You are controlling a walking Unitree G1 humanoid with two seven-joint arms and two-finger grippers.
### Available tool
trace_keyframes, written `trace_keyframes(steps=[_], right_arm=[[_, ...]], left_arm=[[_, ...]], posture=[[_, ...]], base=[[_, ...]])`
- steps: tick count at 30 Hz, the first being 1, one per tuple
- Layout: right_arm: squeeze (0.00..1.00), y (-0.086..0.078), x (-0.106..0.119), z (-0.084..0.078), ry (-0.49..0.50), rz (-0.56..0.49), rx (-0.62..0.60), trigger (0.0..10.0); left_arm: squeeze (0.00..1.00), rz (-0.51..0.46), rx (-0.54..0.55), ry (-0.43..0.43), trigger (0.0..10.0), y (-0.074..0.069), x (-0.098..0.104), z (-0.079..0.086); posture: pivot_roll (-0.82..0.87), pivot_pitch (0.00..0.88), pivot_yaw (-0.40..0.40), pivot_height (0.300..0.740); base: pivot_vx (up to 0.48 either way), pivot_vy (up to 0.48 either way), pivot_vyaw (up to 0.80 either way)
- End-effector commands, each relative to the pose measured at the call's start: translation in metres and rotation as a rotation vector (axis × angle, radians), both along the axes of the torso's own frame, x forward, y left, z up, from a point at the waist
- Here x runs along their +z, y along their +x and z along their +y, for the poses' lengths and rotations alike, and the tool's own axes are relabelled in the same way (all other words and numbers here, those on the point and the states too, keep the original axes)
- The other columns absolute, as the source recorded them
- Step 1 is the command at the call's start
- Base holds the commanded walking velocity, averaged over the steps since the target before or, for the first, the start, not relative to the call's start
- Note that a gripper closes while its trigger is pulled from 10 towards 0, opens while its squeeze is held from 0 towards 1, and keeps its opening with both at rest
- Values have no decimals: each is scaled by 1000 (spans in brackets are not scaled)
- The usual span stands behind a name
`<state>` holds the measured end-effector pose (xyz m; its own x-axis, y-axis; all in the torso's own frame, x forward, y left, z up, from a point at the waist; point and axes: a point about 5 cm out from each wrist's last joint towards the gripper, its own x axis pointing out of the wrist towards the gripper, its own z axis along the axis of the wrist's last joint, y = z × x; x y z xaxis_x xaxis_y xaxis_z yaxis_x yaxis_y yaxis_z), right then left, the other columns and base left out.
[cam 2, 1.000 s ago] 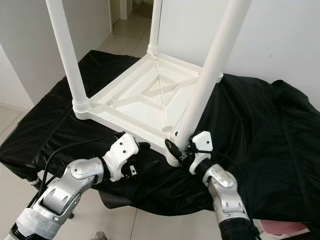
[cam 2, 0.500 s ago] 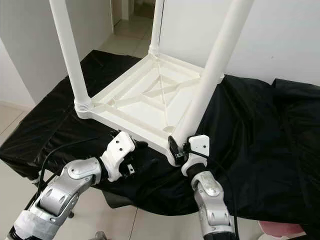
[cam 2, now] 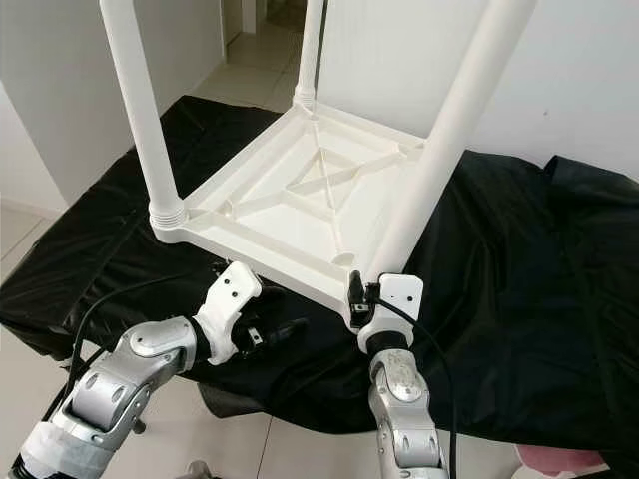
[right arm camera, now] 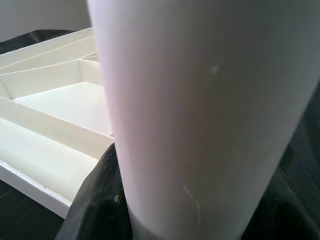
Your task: Building children table
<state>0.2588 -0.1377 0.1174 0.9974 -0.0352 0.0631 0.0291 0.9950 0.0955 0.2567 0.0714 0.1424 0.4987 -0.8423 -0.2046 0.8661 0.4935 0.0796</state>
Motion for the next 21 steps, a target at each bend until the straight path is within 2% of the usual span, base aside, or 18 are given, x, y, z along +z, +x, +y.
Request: trace_keyframes(steps=[1,4,5,6,10,19,20,21], right_arm=[[0,-4,-4,-4,2,26,-26,10000],[0,-4,-4,-4,0,23,-24,10000],[369,-5,-3,-4,-3,18,-19,10000],[1000,-5,-3,-3,6,15,-5,10000],[1000,-6,-2,-2,5,7,7,10000],[1000,-5,5,-8,7,-33,126,10000],[1000,-3,5,-9,3,-35,170,10000],[0,0,6,-11,-15,-44,213,10000]], left_arm=[[0,8,-8,11,10000,-1,-1,2],[0,8,-5,13,10000,0,-1,2],[0,7,-1,14,10000,0,-1,3],[0,10,3,14,10000,1,0,4],[0,13,7,15,10000,1,0,5],[0,3,28,23,10000,3,1,11],[0,0,38,24,10000,5,2,14],[0,-5,45,27,10000,6,2,16]], posture=[[37,38,-92,740],[36,37,-91,740],[35,37,-89,740],[35,36,-89,740],[34,35,-89,740],[34,32,-93,740],[34,32,-93,740],[34,31,-95,740]], base=[[0,0,0],[0,0,0],[0,0,0],[0,0,0],[0,0,0],[0,0,0],[0,0,0],[0,0,0]])
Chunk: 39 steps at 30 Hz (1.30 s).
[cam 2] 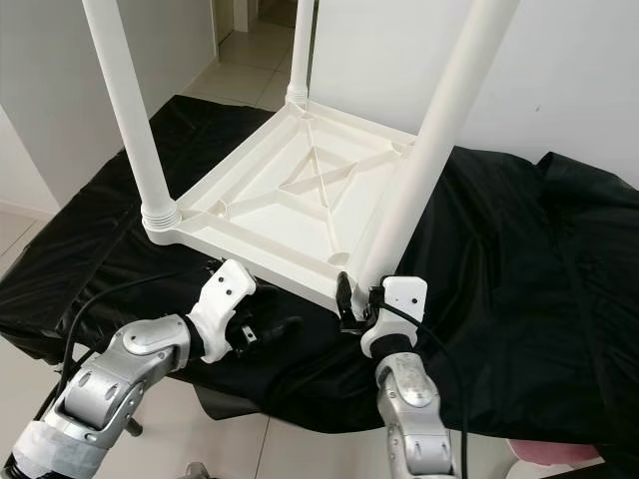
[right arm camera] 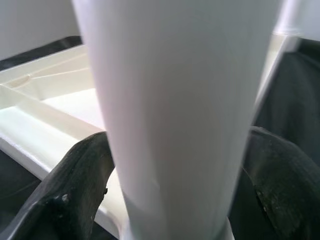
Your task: Building children table
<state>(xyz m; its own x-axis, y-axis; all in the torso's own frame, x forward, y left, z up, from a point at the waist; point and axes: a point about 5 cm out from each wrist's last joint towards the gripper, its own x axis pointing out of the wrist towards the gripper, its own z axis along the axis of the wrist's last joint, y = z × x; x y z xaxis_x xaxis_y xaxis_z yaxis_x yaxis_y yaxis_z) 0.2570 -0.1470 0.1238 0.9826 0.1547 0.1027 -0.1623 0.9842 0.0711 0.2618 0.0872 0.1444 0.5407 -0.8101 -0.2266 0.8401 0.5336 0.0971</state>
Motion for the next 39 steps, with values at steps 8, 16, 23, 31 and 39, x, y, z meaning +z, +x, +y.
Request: trace_keyframes(steps=[8,16,23,31,39], right_arm=[[0,22,2,-11,-49,-17,294,10000],[0,31,-5,-23,-103,43,479,10000],[0,37,-8,-30,-115,44,505,0],[0,37,-11,-33,-96,41,521,0],[0,32,-9,-29,-58,13,462,10000]], left_arm=[[0,-17,0,4,10000,3,2,0],[0,-27,8,2,10000,5,4,0],[0,-37,29,-3,10000,7,6,2],[0,-46,35,-8,10000,9,8,1],[0,-50,55,-11,10000,12,9,5]], posture=[[33,23,-87,740],[50,19,-89,740],[58,17,-92,740],[57,19,-95,740],[46,26,-90,740]], base=[[0,0,0],[0,0,0],[0,0,0],[0,0,0],[0,0,0]])
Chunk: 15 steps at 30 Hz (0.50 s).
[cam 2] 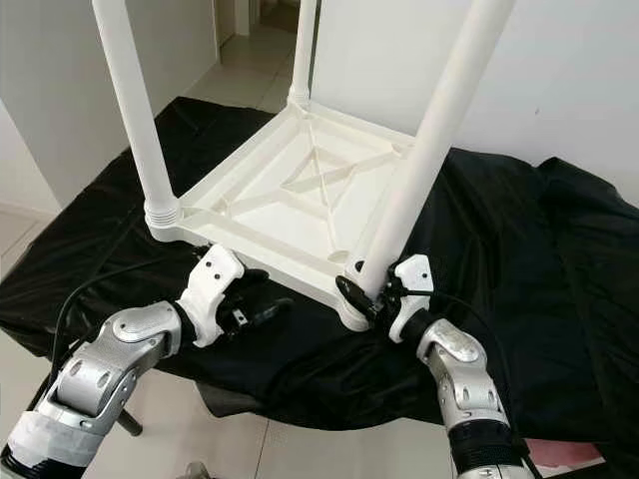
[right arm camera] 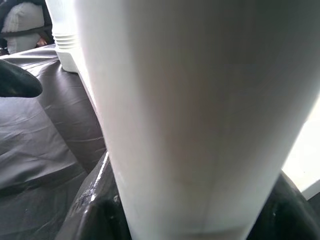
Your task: Building children table
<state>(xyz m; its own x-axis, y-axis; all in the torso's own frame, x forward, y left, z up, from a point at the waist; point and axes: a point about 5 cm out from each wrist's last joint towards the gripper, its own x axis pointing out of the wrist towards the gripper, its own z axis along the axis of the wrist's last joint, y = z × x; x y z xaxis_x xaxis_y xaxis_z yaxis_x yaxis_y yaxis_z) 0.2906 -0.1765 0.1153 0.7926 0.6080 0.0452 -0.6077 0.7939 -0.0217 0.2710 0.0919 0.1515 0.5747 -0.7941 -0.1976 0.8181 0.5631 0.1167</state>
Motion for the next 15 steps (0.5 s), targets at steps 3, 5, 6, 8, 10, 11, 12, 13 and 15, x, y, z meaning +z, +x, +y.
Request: trace_keyframes(steps=[3,5,6,8,10,11,12,13,15], right_arm=[[0,-2,1,2,60,0,-53,10000],[0,-3,3,2,61,-10,-107,10000],[0,-3,3,1,55,-11,-135,10000],[0,-7,4,1,61,-21,-212,10000],[0,-10,4,3,47,-24,-238,10000],[0,-12,4,4,36,-26,-254,10000],[0,-13,4,5,42,-32,-267,10000],[0,-15,6,6,62,-31,-298,10000],[0,-20,7,11,113,-17,-364,10000]], left_arm=[[0,-16,21,2,10000,3,1,0],[0,-15,11,7,10000,2,1,-2],[0,-16,5,10,10000,2,1,-3],[0,-21,-6,-5,10000,5,4,-7],[0,-23,-7,-6,10000,6,5,-7],[0,-24,-8,-7,10000,6,6,-7],[0,-24,-7,-5,10000,6,5,-7],[0,-21,-8,-5,10000,6,4,-7],[0,-20,-11,-2,10000,6,3,-8]], posture=[[46,26,-90,740],[41,34,-82,740],[45,37,-87,740],[34,40,-82,740],[24,44,-77,740],[24,44,-77,740],[24,44,-77,740],[16,47,-76,740],[7,54,-75,740]], base=[[0,0,0],[0,0,0],[0,0,0],[0,0,0],[0,0,0],[0,0,0],[0,0,0],[0,0,0],[0,0,0]])
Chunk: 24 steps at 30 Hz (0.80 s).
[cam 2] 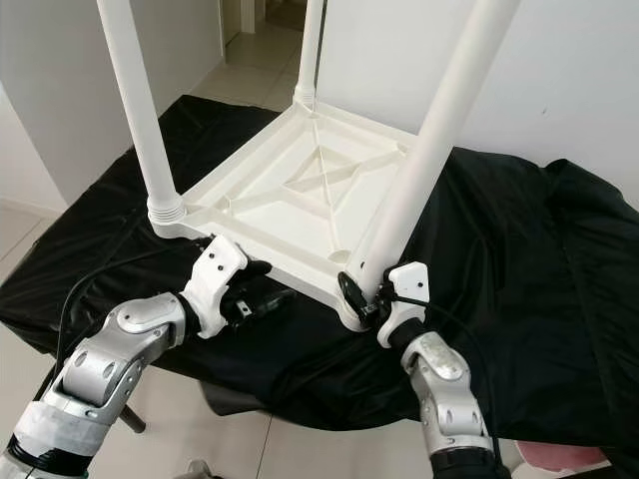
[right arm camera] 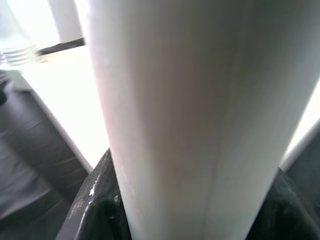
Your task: Building children table
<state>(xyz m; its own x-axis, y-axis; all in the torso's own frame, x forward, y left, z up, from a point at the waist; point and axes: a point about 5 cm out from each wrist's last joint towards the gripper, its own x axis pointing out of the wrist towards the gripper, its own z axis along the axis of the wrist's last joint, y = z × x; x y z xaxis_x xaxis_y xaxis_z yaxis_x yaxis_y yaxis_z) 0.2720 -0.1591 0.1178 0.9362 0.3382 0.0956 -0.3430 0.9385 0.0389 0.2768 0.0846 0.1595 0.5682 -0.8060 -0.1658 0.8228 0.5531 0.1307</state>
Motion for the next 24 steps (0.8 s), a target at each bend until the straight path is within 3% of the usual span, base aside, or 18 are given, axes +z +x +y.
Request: trace_keyframes(steps=[1,3,5,6,9,12,17,24], right_arm=[[0,-1,5,-7,35,-4,-60,10000],[0,-3,5,-5,40,-6,-82,10000],[0,-7,5,-3,62,4,-218,10000],[0,-7,5,-3,62,4,-218,10000],[0,-12,5,-4,72,22,-409,10000],[0,-16,6,-4,58,33,-513,10000],[0,-17,8,-3,67,27,-529,10000],[0,-15,11,19,77,17,-416,10000]], left_arm=[[0,10,4,17,10000,0,-5,-1],[0,12,2,13,10000,0,-5,-2],[0,15,-7,4,10000,-1,-6,-5],[0,15,-7,4,10000,-1,-6,-5],[0,15,-13,0,10000,-3,-7,-7],[0,16,-7,-8,10000,-3,-7,-8],[0,20,15,-30,10000,-3,-6,-6],[0,0,32,-26,10000,-2,-2,-1]], posture=[[7,54,-75,740],[4,57,-76,740],[-4,61,-79,740],[-4,61,-79,740],[-4,61,-82,740],[10,56,-97,740],[8,52,-91,740],[28,47,-89,740]], base=[[0,0,0],[0,0,0],[0,0,0],[0,0,0],[0,0,0],[0,0,0],[0,0,0],[0,0,0]])
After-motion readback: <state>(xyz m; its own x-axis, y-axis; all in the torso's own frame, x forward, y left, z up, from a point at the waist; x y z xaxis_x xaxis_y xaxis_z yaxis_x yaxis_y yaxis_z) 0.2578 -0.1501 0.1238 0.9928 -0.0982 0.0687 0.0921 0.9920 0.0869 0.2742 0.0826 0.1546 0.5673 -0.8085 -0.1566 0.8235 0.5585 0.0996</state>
